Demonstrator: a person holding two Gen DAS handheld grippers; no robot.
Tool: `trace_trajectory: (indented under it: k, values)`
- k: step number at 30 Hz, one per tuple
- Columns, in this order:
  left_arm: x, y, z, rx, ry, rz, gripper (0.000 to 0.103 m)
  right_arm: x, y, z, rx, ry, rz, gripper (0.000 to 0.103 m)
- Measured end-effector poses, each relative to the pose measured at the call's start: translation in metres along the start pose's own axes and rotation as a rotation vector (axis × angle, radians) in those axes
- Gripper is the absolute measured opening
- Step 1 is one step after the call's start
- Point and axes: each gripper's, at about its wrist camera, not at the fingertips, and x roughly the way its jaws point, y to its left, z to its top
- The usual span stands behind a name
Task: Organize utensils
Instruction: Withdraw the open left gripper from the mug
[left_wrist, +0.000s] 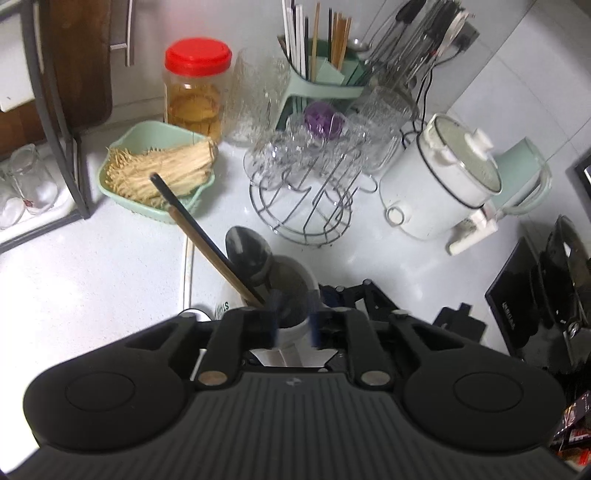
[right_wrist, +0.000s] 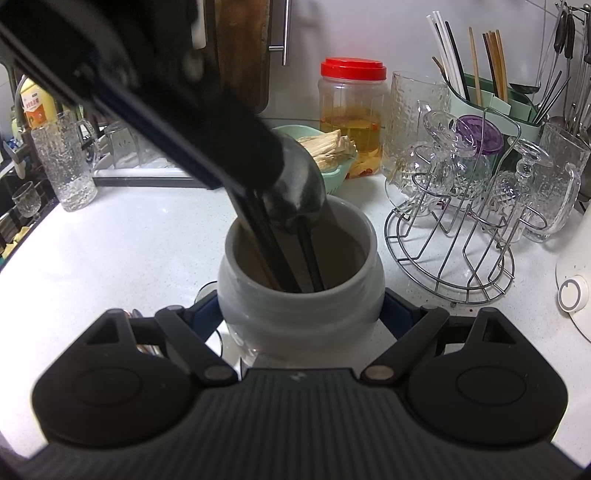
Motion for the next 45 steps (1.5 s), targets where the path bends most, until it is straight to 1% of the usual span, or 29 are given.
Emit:
trace_trajectory:
  k: [4, 8, 12, 16, 20, 24, 27, 31, 35, 40, 42, 43, 45]
  values:
    - [-0.024, -0.006, -0.006, 0.011, -0.072, -0.003, 0.034, 0.0, 0.0, 0.0, -0.002, -0.001, 0.001, 0.091]
    - [-0.056, -0.011, -0.016, -0.003, -0.159, -0.026, 0.034, 0.0, 0.0, 0.001, 0.001, 0.004, 0.0, 0.091]
    - [-0.084, -0.01, -0.028, -0.029, -0.234, -0.03, 0.034, 0.001, 0.0, 0.002, 0.003, 0.012, 0.0, 0.091]
    - [-0.099, -0.001, -0.041, -0.05, -0.281, -0.018, 0.034, 0.002, 0.001, 0.002, 0.005, 0.017, -0.003, 0.091]
    - [-0.098, 0.017, -0.053, -0.086, -0.296, 0.018, 0.034, 0.002, 0.0, 0.003, 0.006, 0.021, -0.002, 0.091]
    - [-0.088, 0.046, -0.065, -0.145, -0.269, 0.027, 0.034, 0.003, -0.001, 0.004, 0.009, 0.028, -0.008, 0.091]
    - [-0.077, 0.065, -0.076, -0.167, -0.238, 0.056, 0.034, 0.003, -0.005, 0.005, 0.014, 0.034, -0.015, 0.091]
    - [-0.057, 0.087, -0.09, -0.201, -0.18, 0.052, 0.035, 0.002, -0.011, 0.004, 0.02, 0.04, -0.025, 0.09]
    - [-0.031, 0.095, -0.1, -0.185, -0.129, 0.046, 0.042, 0.0, -0.018, 0.002, 0.028, 0.043, -0.036, 0.09]
    - [0.007, 0.096, -0.101, -0.124, -0.074, 0.042, 0.048, -0.005, -0.026, -0.001, 0.039, 0.04, -0.047, 0.091]
    - [0.025, 0.096, -0.099, -0.103, -0.053, 0.025, 0.054, -0.006, -0.028, -0.002, 0.045, 0.043, -0.052, 0.091]
    - [0.034, 0.096, -0.097, -0.099, -0.041, 0.013, 0.054, -0.007, -0.029, -0.003, 0.047, 0.044, -0.053, 0.091]
    - [0.051, 0.097, -0.096, -0.087, -0.009, 0.024, 0.054, -0.008, -0.029, -0.003, 0.047, 0.045, -0.053, 0.091]
